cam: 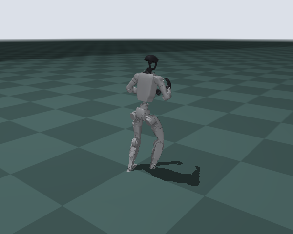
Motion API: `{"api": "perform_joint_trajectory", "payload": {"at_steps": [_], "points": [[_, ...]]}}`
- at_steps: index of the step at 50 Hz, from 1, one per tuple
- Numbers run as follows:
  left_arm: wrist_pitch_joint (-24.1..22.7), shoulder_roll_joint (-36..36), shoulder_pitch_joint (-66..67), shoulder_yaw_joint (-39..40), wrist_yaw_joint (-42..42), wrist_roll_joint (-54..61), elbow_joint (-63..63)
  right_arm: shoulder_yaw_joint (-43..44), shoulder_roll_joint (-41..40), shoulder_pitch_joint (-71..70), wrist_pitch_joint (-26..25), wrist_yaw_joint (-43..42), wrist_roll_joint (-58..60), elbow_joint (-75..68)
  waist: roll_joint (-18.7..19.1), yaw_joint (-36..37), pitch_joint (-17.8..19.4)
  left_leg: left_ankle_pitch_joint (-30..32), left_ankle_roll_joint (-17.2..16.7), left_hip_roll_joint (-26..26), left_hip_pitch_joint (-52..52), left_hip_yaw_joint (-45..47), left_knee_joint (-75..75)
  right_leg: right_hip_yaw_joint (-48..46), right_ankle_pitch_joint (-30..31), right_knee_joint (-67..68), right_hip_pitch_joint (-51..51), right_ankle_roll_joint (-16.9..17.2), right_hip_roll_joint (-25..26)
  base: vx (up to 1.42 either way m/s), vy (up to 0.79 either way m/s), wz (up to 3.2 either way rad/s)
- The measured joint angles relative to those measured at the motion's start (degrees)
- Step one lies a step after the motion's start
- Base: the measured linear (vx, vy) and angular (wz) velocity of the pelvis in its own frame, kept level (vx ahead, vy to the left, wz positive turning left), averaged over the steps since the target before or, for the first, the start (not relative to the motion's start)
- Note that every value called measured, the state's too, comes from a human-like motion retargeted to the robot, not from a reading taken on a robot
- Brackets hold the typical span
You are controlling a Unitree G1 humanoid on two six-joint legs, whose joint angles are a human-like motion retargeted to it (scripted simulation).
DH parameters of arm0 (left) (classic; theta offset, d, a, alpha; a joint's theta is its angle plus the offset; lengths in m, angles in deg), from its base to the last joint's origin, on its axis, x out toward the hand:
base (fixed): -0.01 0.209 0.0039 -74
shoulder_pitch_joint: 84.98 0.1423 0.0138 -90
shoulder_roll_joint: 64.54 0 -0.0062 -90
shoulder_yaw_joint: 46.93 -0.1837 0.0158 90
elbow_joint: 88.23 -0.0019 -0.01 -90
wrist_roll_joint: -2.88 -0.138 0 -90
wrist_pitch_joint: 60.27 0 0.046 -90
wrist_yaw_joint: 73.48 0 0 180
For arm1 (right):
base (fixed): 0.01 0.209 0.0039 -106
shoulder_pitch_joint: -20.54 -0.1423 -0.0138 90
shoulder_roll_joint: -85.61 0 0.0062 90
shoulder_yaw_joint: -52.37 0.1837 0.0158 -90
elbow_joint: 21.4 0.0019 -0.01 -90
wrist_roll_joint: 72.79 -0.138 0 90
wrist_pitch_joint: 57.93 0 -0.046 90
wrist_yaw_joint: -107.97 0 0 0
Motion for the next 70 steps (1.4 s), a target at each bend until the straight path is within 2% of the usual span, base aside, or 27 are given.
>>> {"api": "perform_joint_trajectory", "payload": {"at_steps": [5,10,15,21,25,28,30,32,36,42,53,60,65,70], "points": [[-0.8,-3.8,3.0,1.2,2.1,-0.5,-0.4,-1.6,0.3,-6.7,0.2,0.5,3.3,1.9,-2.3,0.6,0.6,4.7,0.8,-6.5,2.7,-0.5,-11.5,4.7,2.3,2.0,-4.2,2.0,-3.1,-0.2,0.15,0.18],[-1.2,-4.8,6.0,3.7,3.0,1.4,0.3,-2.7,-0.3,-12.8,0.6,0.9,5.3,3.4,-4.9,0.7,0.9,11.1,0.7,-11.4,5.3,-2.0,-21.5,14.9,0.6,3.3,-8.8,6.2,-2.3,-0.19,0.14,0.31],[-0.8,-3.8,8.4,7.6,4.3,4.6,0.6,-2.7,-0.8,-17.9,0.7,0.4,7.3,3.2,-7.4,1.0,0.7,17.1,1.5,-15.1,9.3,-3.4,-31.7,18.7,-4.2,9.7,-10.4,5.7,-4.0,-0.15,0.11,0.01],[0.3,-0.6,8.2,11.2,4.7,7.8,1.1,-1.6,-1.1,-19.3,0.1,-0.8,9.0,0.8,-11.1,0.4,2.2,17.7,2.7,-18.3,12.4,-5.6,-32.0,22.0,-10.3,23.9,-6.2,4.3,-7.9,-0.1,0.05,0.14],[0.7,2.2,5.1,13.1,3.0,8.5,3.0,-0.5,-2.6,-18.1,-0.2,-1.8,9.3,0.8,-13.4,0.2,3.1,18.3,3.3,-20.4,14.0,-7.1,-32.2,23.4,-12.7,26.5,-0.3,4.7,-9.5,-0.05,0.0,0.23],[1.1,4.3,-0.7,13.0,0.5,7.1,4.3,1.1,-4.2,-14.5,-0.9,-2.1,8.9,0.0,-12.7,0.9,4.3,17.6,3.4,-19.2,15.2,-8.4,-31.8,21.1,-13.5,19.7,6.8,4.7,-7.7,0.01,-0.01,0.14],[0.8,6.1,-3.1,13.1,-0.8,6.3,5.2,1.3,-5.4,-11.2,-1.4,-2.4,8.4,-1.4,-13.0,1.0,4.5,18.1,2.9,-19.5,15.3,-8.1,-31.7,20.8,-14.9,17.3,8.7,4.7,-8.3,0.0,0.0,0.0],[0.6,7.2,-7.1,11.9,-2.7,4.7,5.1,2.3,-6.5,-8.1,-1.5,-3.0,7.7,-3.4,-10.9,1.4,4.1,17.0,2.7,-17.3,14.5,-8.6,-30.9,17.8,-13.9,9.9,12.5,4.0,-5.7,0.0,0.0,0.0],[-0.3,9.1,-10.7,11.2,-4.9,3.0,6.3,1.9,-8.3,-1.8,-1.9,-4.3,6.9,-7.0,-10.8,0.3,4.1,16.7,1.5,-17.3,13.6,-8.1,-28.9,16.4,-14.5,8.0,14.0,4.5,-7.0,0.01,-0.06,0.18],[-1.5,10.1,-13.3,9.1,-7.6,1.7,6.7,1.9,-10.5,4.9,-1.3,-6.4,5.6,-11.2,-8.8,-1.5,3.6,14.5,0.5,-15.5,11.6,-7.8,-24.4,13.7,-13.5,3.6,16.9,4.4,-6.0,0.01,-0.02,0.06],[-2.3,11.2,-12.3,7.4,-7.2,5.2,6.5,2.7,-12.5,7.6,0.5,-9.5,3.4,-11.3,-6.6,-2.5,3.0,10.3,0.2,-13.1,10.7,-7.9,-18.9,12.4,-13.0,0.6,20.2,3.5,-3.8,0.0,0.0,0.0],[-3.0,9.9,-10.6,7.7,-6.2,8.8,3.8,4.7,-12.9,3.4,2.8,-12.8,2.0,-7.6,-7.8,-1.6,3.7,8.3,1.0,-14.5,11.9,-8.5,-17.9,13.8,-16.0,7.8,18.4,2.7,-5.7,0.0,0.0,0.0],[-3.4,7.8,-7.5,7.2,-4.4,10.9,2.6,6.1,-12.1,1.2,4.6,-14.5,0.3,-4.7,-10.3,-1.4,5.7,6.9,1.8,-17.2,14.3,-9.0,-17.0,14.8,-17.7,23.6,13.0,0.7,-10.5,0.01,0.0,0.03],[-2.5,5.5,-2.0,6.8,-0.7,12.6,1.4,7.7,-10.5,-1.0,5.8,-14.0,-3.7,-2.6,-12.2,-2.5,8.3,6.1,1.9,-19.7,17.5,-11.2,-16.7,20.3,-16.1,36.8,3.9,0.5,-10.7,0.11,0.02,0.25]]}}
